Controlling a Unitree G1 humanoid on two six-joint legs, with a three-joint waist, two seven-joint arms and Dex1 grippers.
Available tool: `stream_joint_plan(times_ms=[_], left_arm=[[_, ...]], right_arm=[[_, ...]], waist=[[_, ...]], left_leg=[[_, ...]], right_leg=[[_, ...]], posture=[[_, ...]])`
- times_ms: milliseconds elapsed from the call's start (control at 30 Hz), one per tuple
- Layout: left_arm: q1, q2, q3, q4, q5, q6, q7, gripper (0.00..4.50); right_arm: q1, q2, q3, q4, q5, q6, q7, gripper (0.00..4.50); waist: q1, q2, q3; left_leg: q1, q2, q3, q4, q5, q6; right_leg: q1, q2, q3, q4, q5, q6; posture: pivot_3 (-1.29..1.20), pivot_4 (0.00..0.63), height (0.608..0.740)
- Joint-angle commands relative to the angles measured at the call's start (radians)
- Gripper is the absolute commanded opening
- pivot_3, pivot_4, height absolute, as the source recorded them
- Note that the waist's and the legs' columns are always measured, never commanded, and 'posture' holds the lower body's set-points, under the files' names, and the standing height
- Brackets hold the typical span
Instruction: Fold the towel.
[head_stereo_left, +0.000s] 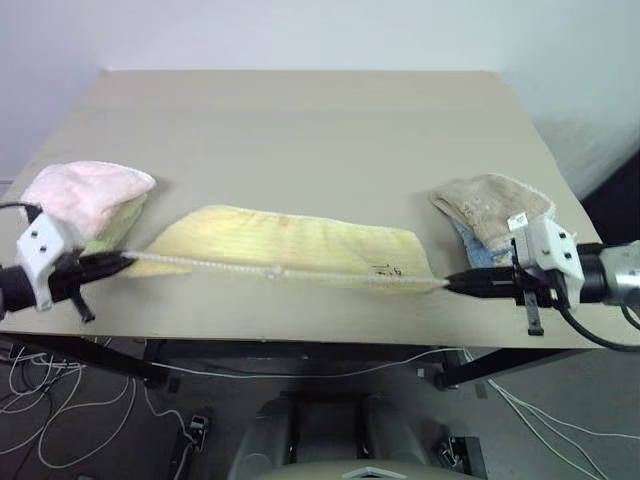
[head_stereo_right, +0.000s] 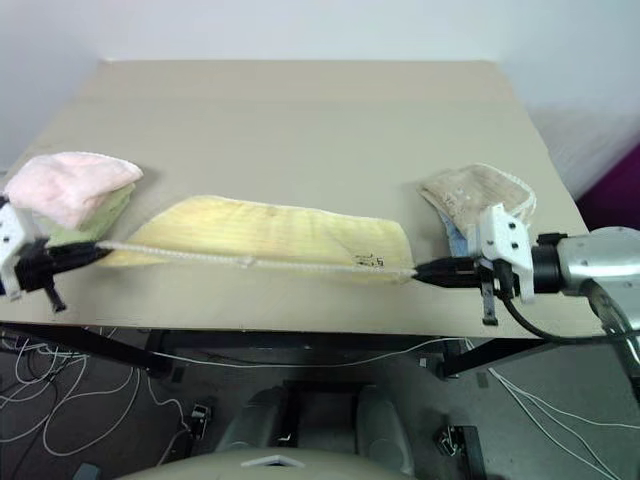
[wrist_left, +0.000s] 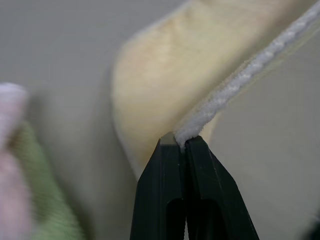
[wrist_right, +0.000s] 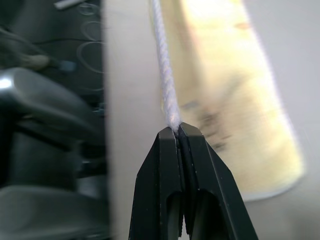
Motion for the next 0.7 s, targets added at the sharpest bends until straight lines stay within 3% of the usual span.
stream_joint_plan(times_ms=[33,333,700], left_arm=[[-0.114,-0.016,-0.064,0.096,0.065,-0.053,0.054,0.00],[-0.440,-0.126,-0.288,0.444,0.284,-0.210,0.199,0.00],[-0.595,-0.213,-0.399,0.715,0.406,-0.376,0.306,0.00]], right_arm=[[-0.078,0.025,0.051,0.099,-0.072,-0.063,0.000,0.04],[-0.329,0.164,0.200,0.476,-0.306,-0.242,-0.096,0.04],[-0.422,0.249,0.243,0.689,-0.422,-0.385,-0.131,0.04]], waist=[[-0.001,0.000,0.000],[-0.007,0.000,0.000],[-0.006,0.000,0.000]], left_leg=[[0.000,-0.001,0.000,0.000,0.000,0.000],[-0.001,-0.001,0.001,0.001,0.000,0.000],[-0.002,-0.001,0.001,0.002,0.000,0.000]], right_leg=[[0.000,0.000,0.000,0.000,0.000,0.000],[-0.003,0.003,0.001,0.002,0.000,0.000],[-0.004,0.003,0.001,0.003,0.000,0.000]], posture=[[0.00,0.150,0.740],[0.00,0.150,0.740],[0.00,0.150,0.740]])
